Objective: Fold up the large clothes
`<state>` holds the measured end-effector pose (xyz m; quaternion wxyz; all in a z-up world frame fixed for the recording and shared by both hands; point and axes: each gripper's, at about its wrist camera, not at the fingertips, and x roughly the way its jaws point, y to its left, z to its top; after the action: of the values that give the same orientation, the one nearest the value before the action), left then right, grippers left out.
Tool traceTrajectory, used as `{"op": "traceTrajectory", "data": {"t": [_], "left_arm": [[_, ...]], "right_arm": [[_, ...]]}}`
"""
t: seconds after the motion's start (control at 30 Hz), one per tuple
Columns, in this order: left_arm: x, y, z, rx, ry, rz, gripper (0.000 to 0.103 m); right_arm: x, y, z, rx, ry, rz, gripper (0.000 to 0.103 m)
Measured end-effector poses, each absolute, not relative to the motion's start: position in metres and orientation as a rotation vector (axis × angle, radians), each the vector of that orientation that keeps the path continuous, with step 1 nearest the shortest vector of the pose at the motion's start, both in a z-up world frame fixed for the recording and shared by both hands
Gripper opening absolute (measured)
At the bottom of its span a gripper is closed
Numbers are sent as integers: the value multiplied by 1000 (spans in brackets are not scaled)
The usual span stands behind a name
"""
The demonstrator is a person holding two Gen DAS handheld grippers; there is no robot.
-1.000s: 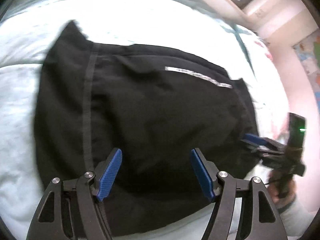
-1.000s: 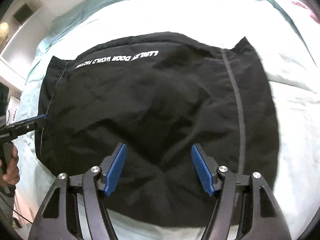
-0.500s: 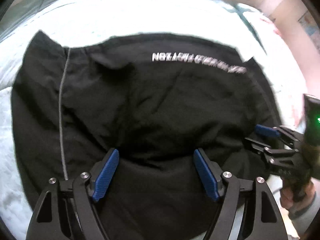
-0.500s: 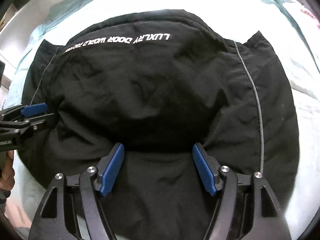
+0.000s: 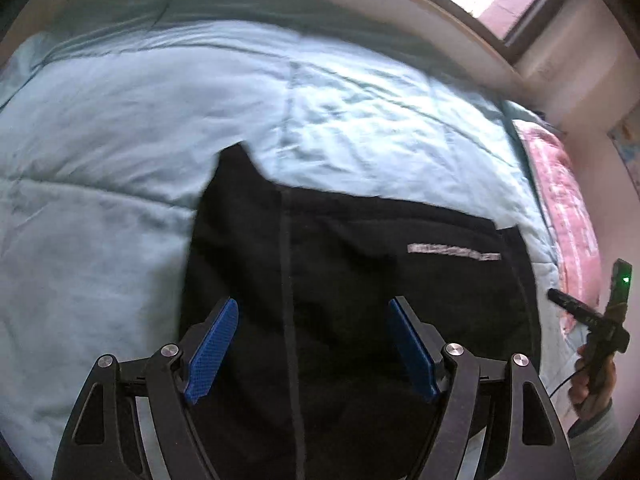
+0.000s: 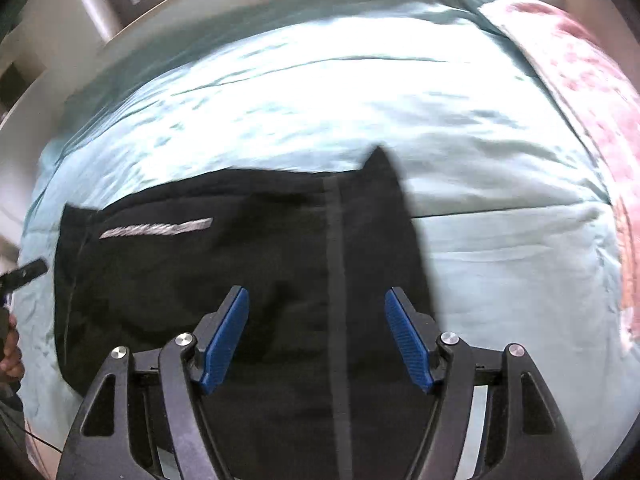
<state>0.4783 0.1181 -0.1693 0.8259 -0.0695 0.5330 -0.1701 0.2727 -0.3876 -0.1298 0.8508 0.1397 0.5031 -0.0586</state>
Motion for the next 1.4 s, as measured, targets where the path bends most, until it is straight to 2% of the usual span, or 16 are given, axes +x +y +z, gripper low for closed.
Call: {"op": "traceTrajectory", "data": {"t": [0.17,0.4,0.53,0.67,0.77,0.97,1.17,1.2,1.27,1.33,1.4], "left_arm": [[483,146,-190,-169,1189,-263,78],[485,185,-229,-486,1267,-313,78],[486,187,-261,-604,1323,-348,78],[483,179,-298,-700,1414,-416,78],[480,174,-311,-754,1421,-469,78],[481,163,-319,-784,1424,-526,78],[487,143,-331,-801,1441,-533,78],[486,141,-328,-785,1435,-527,77],[481,141,-319,-768,1410,-525,57],[473,141,-304,-742,1371,-537,43],[462,138,-283,-731,1324,-563,40]], "right_arm": [[257,-454,-150,320,1124,-182,73],[258,-480,-189,550,1166,-54,73],[263,-480,-216,657,1185,12,73],[264,-490,-247,806,1193,53,84],[260,-495,-258,891,1186,100,85],[254,-489,-257,860,1212,198,85],[273,-483,-284,925,1222,211,86],[277,-481,-286,931,1215,223,80],[277,-475,-282,910,1200,246,68],[273,-471,-272,863,1183,255,55],[264,-465,-254,851,1138,273,44]]}}
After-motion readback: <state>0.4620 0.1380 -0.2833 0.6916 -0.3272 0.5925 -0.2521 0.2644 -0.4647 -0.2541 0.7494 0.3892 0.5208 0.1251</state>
